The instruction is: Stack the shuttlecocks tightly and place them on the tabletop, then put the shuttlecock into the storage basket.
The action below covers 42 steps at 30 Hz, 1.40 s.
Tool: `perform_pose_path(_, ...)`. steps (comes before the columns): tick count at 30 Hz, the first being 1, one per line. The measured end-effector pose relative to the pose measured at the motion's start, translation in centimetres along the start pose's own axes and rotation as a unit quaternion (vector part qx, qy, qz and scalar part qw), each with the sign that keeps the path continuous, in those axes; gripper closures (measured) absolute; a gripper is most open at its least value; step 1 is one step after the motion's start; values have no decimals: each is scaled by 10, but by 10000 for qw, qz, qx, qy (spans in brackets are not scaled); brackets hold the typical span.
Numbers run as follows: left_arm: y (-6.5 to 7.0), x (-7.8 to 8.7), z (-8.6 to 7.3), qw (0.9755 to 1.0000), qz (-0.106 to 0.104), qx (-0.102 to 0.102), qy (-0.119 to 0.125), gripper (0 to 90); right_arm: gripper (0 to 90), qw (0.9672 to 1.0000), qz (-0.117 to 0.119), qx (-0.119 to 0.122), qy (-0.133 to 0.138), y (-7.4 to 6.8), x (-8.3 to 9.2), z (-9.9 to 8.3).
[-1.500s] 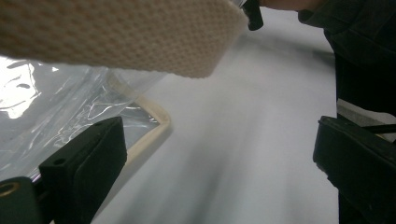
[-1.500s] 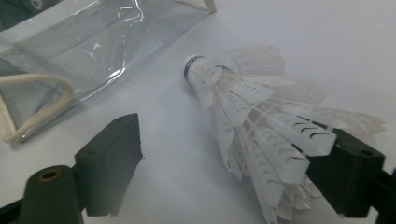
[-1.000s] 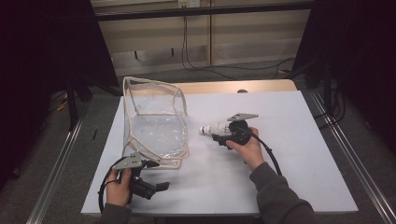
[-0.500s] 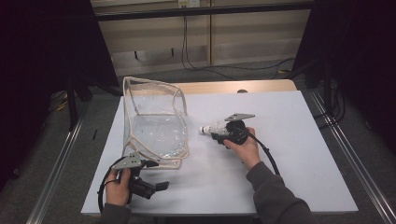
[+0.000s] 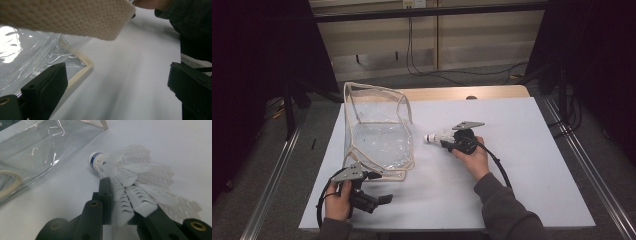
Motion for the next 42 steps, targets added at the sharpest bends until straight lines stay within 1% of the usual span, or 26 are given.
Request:
perform_pose_path(4, 0, 0, 0, 10000, -1, 2, -2, 29, 809, 10000, 66, -33, -17, 2, 0, 0)
perform_pose_path(5, 0, 0, 0, 10000, 1, 5, -2, 29, 832, 10000, 74, -47, -18, 2, 0, 0)
perform_pose_path(6, 0, 0, 0, 10000, 10, -8, -4, 29, 833, 9999, 90, -51, -25, 2, 0, 0)
perform_pose_path(13, 0, 1, -1, 10000, 31, 0, -4, 29, 848, 9998, 205, -22, -59, 2, 2, 1)
perform_pose_path(18, 1, 1, -1, 10000, 34, 9, 11, 28, 864, 9995, 321, -65, -41, 1, 8, 3)
perform_pose_path(21, 1, 2, -1, 10000, 38, 12, 10, 29, 870, 9993, 372, -21, -67, 2, 10, 4)
perform_pose_path(23, 1, 2, -1, 10000, 36, 12, 9, 29, 873, 9990, 438, -89, -82, 3, 13, 4)
perform_pose_path(24, 1, 2, -1, 10000, 38, 11, 7, 29, 886, 9988, 467, -81, -80, 3, 14, 5)
perform_pose_path(30, 1, 2, -1, 10000, 43, 12, 9, 29, 888, 9987, 490, -59, -98, 4, 22, 7)
perform_pose_path(33, 0, 3, -1, 10000, 46, 4, 8, 29, 888, 9986, 524, -37, -82, 4, 23, 8)
perform_pose_path(35, 0, 3, -1, 10000, 46, 12, 27, 29, 888, 9985, 538, -84, -97, 4, 25, 8)
perform_pose_path(37, 0, 3, -1, 10000, 48, 12, 14, 29, 888, 9984, 549, -50, -86, 3, 26, 9)
perform_pose_path(41, 0, 3, -1, 10000, 37, 5, -1, 29, 888, 9983, 574, -69, -89, 3, 29, 10)
perform_pose_path(42, 0, 3, -1, 10000, 40, 6, 29, 29, 888, 9984, 561, -61, -99, 4, 31, 11)
Point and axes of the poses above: each handheld gripper's, and its own axes: x roughly backward along the jaws, z roughly out of its top, y roughly to its right, the point moved 1 cm from there along -x, roughly forward along the jaws, and after that the axes turned 9 degrees about -x, right-handed, at the moved point
